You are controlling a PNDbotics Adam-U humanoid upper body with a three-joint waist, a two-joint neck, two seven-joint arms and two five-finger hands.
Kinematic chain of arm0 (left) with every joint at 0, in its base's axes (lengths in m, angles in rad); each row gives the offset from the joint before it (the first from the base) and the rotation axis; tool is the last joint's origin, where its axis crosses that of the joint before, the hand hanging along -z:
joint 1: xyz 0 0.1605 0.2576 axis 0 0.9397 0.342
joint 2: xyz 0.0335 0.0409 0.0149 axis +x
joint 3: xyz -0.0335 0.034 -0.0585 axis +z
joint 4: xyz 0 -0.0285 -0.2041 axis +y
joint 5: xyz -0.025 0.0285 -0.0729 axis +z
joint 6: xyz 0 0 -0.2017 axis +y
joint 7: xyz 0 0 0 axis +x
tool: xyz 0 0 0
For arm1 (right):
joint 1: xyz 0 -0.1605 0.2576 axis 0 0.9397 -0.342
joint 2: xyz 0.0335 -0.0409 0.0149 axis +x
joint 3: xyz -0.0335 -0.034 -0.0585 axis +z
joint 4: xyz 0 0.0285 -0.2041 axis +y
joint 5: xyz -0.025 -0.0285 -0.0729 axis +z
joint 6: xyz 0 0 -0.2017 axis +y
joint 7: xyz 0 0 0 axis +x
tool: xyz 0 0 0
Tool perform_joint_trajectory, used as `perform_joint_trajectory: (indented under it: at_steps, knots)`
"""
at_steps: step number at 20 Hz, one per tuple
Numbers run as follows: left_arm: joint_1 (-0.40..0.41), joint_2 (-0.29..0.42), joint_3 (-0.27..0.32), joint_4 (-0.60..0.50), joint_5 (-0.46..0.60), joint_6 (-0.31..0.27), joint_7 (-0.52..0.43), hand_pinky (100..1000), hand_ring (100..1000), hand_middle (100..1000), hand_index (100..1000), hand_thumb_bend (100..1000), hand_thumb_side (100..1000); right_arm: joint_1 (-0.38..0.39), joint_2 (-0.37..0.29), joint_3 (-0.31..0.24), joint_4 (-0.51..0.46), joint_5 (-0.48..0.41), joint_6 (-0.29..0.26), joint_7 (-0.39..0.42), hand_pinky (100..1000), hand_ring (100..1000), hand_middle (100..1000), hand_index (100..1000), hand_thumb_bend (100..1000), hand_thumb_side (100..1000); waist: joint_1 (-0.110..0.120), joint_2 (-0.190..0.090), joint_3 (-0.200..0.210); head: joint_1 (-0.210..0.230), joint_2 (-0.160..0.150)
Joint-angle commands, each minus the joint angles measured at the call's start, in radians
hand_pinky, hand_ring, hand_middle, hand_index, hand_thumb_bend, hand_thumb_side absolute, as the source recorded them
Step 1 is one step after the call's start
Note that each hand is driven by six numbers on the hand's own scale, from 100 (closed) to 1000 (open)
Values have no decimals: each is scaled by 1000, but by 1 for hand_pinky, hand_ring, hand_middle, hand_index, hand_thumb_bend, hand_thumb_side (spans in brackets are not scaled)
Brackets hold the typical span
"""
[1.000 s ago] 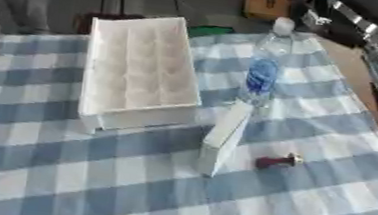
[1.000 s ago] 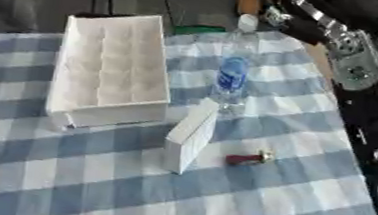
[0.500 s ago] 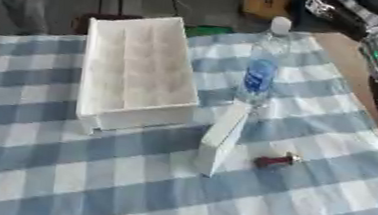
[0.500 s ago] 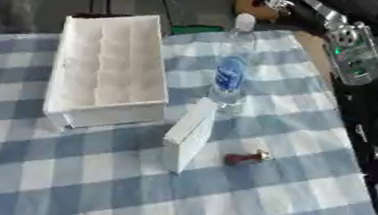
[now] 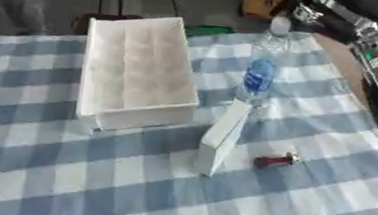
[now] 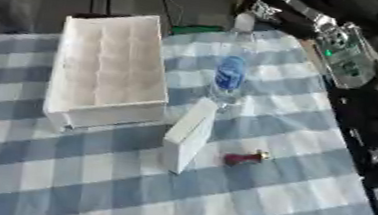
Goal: Pick up objects on the table and place them in the box.
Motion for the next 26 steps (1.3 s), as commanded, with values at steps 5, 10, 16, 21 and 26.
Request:
perform_joint_trajectory:
  at_steps: [5,10,16,21,26]
  knots:
    - [-3,7,3,-16,1,0,-2,530,718,778,878,710,661,-7,1,13,-26,34,-31,17,847,739,868,981,100,928,1,-20,-1,0,1]
    - [-3,6,3,-16,0,0,-2,529,718,778,878,709,662,4,13,18,-6,79,-53,16,850,743,869,980,100,948,1,-19,-2,-1,2]
    - [-3,4,3,-16,-1,-1,-3,529,718,778,878,709,662,13,25,23,12,120,-77,9,851,745,870,979,100,954,3,-18,-4,-1,4]
    - [-3,3,2,-16,-1,-1,-3,529,718,777,878,708,662,17,30,28,19,139,-94,8,852,746,870,976,100,957,4,-18,-5,-1,5]
    - [-3,3,3,-16,-1,-1,-3,529,719,777,878,708,662,23,35,28,34,161,-104,11,835,744,868,973,100,962,4,-18,-5,-1,4]
